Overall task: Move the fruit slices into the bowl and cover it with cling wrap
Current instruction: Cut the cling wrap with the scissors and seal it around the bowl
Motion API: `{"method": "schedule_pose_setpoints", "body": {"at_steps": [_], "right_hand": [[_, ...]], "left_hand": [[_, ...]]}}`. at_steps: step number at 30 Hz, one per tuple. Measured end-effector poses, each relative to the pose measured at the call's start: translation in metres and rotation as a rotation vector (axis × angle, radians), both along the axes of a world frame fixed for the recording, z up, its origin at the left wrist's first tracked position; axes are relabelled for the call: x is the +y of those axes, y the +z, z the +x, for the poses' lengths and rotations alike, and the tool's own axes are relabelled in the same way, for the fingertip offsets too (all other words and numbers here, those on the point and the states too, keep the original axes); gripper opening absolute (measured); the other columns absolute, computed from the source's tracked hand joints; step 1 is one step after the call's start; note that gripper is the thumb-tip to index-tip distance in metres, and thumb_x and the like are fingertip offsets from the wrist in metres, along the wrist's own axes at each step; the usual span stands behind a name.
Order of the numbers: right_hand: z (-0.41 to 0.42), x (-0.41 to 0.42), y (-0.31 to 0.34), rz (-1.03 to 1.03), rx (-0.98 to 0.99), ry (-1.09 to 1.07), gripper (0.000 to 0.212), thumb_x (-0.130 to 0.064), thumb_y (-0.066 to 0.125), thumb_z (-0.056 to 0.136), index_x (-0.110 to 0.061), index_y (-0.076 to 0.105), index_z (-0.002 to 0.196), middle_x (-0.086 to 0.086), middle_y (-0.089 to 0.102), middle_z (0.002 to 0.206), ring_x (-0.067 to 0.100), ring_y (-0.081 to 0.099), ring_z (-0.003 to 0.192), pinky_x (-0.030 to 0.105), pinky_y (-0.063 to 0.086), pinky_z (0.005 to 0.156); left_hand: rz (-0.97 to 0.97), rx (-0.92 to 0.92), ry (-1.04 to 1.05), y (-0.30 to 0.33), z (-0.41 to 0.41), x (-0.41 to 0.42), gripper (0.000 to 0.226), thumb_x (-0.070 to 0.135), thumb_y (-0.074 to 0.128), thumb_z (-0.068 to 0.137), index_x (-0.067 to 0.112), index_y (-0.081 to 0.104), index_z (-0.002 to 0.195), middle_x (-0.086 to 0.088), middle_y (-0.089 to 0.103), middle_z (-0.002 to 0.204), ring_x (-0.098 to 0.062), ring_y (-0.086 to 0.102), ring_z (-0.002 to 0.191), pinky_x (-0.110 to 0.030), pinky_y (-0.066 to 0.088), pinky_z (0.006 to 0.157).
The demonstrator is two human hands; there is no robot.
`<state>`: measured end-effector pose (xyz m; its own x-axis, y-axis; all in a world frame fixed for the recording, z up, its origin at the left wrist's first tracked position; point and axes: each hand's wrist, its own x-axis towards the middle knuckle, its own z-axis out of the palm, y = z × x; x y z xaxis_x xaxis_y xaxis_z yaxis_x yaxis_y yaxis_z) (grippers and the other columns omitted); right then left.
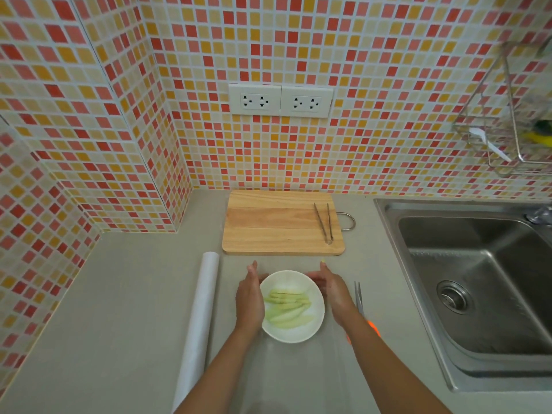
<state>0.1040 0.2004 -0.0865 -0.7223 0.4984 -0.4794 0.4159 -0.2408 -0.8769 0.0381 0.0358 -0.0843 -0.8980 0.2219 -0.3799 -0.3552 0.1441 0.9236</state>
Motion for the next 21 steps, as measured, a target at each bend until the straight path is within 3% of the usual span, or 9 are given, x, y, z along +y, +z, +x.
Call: {"method": "schedule_pose_setpoints", "body": {"at_steps": [3, 6, 8, 13, 16, 21], "right_hand": [[-0.011, 0.000, 0.003, 0.011, 0.050, -0.007, 0.045, -0.036, 0.038, 0.100, -0.005, 0.070, 0.105, 0.010, 0.069, 0.095, 0.018, 0.064, 0.086, 0.023, 0.049, 0.072], [-0.012, -0.009, 0.001, -0.085, 0.045, 0.091, 0.042, -0.036, 0.043, 0.099, -0.006, 0.072, 0.107, 0.013, 0.071, 0.103, 0.024, 0.068, 0.094, 0.034, 0.052, 0.084], [-0.008, -0.013, -0.001, -0.080, 0.020, 0.131, 0.045, -0.037, 0.042, 0.099, -0.005, 0.073, 0.101, 0.014, 0.073, 0.096, 0.026, 0.070, 0.088, 0.034, 0.053, 0.079], [-0.006, -0.015, -0.004, -0.018, -0.006, 0.122, 0.054, -0.041, 0.042, 0.099, 0.004, 0.071, 0.097, 0.015, 0.071, 0.087, 0.028, 0.069, 0.083, 0.033, 0.053, 0.073], [-0.007, -0.016, -0.004, -0.012, -0.015, 0.097, 0.049, -0.039, 0.044, 0.098, 0.000, 0.070, 0.085, 0.017, 0.068, 0.084, 0.028, 0.066, 0.079, 0.034, 0.050, 0.073], [-0.009, -0.016, -0.004, -0.001, -0.025, 0.095, 0.046, -0.041, 0.048, 0.096, -0.002, 0.066, 0.079, 0.017, 0.064, 0.079, 0.028, 0.064, 0.076, 0.033, 0.048, 0.070]], "left_hand": [[0.036, 0.122, 0.059, 0.008, 0.010, -0.004, 0.052, 0.049, 0.029, 0.102, 0.019, 0.063, 0.127, 0.003, 0.067, 0.123, -0.011, 0.059, 0.116, -0.033, 0.043, 0.106], [0.098, 0.155, 0.073, 0.006, 0.026, -0.006, 0.039, 0.036, 0.036, 0.103, 0.019, 0.066, 0.123, 0.008, 0.066, 0.121, -0.007, 0.059, 0.116, -0.021, 0.043, 0.100], [0.125, 0.167, 0.091, 0.000, 0.037, -0.004, 0.038, 0.033, 0.036, 0.103, 0.021, 0.066, 0.121, 0.012, 0.066, 0.120, -0.004, 0.058, 0.118, -0.016, 0.044, 0.098], [0.190, 0.141, 0.185, -0.008, 0.042, 0.002, 0.038, 0.029, 0.039, 0.102, 0.014, 0.062, 0.128, 0.005, 0.064, 0.128, -0.011, 0.056, 0.124, -0.029, 0.042, 0.106], [0.196, 0.141, 0.191, -0.008, 0.040, 0.002, 0.052, 0.045, 0.044, 0.097, 0.013, 0.057, 0.135, 0.003, 0.059, 0.135, -0.012, 0.053, 0.129, -0.035, 0.041, 0.110], [0.182, 0.127, 0.194, -0.006, 0.040, 0.001, 0.049, 0.039, 0.040, 0.098, 0.014, 0.054, 0.138, 0.004, 0.057, 0.136, -0.011, 0.052, 0.128, -0.030, 0.041, 0.108]]}}
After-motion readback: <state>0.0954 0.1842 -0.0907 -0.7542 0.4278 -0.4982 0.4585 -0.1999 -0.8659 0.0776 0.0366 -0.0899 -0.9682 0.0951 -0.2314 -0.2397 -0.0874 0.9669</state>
